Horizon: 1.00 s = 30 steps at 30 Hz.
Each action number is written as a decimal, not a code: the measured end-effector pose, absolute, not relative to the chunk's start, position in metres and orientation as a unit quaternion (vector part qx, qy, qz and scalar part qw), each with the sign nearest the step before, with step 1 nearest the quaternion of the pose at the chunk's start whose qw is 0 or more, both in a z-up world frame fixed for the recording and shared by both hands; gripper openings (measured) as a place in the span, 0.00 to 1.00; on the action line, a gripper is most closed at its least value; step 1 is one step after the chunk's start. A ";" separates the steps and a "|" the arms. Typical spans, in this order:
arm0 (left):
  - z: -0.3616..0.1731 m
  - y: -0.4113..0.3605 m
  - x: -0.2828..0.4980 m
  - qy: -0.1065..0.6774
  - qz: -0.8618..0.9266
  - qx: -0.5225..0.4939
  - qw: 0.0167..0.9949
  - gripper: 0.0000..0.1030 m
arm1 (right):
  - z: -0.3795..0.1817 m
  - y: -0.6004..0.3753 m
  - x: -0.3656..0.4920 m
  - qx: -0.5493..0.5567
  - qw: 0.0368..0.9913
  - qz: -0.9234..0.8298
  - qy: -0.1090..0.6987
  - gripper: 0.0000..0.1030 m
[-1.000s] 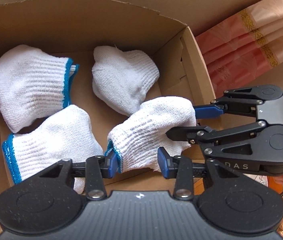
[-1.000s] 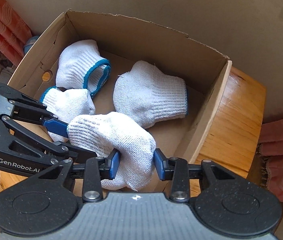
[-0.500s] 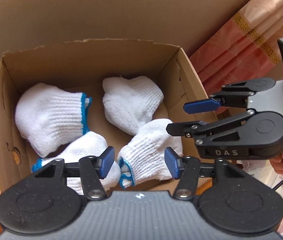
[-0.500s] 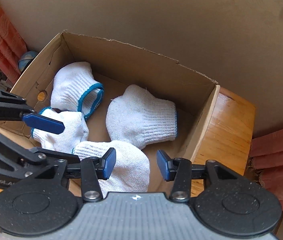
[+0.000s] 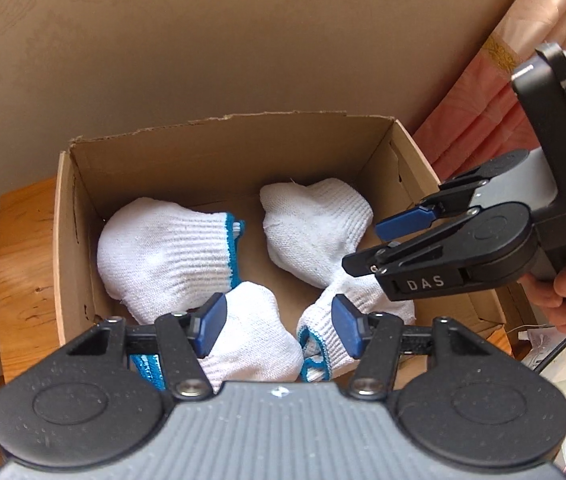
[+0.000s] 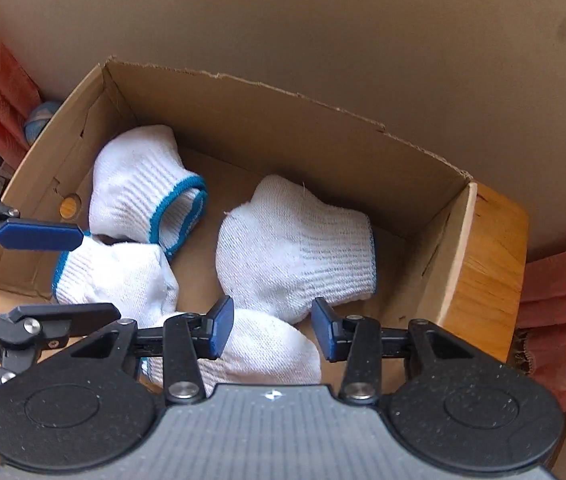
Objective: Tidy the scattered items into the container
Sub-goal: 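Withdraw both open tools from the box toward the last glove on the table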
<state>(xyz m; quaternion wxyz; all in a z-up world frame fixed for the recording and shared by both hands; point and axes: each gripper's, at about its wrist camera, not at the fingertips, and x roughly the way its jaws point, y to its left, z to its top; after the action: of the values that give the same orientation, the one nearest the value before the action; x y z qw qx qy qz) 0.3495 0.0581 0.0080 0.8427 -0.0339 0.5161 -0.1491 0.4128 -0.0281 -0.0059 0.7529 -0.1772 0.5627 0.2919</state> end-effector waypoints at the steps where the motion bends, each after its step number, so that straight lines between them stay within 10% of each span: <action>1: 0.010 0.059 0.348 0.512 -0.145 -0.025 0.846 0.56 | -0.006 -0.024 0.414 -0.179 0.752 0.293 0.563 0.47; 30: 0.029 0.070 0.305 0.481 -0.135 0.022 0.866 0.58 | 0.013 -0.037 0.409 -0.115 0.768 0.287 0.561 0.52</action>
<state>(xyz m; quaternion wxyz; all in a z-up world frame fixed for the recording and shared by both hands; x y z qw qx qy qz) 0.3047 0.0698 0.0286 0.8658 0.0223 0.4813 -0.1353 0.4093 -0.0370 0.0125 0.7681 -0.1149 0.5608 0.2870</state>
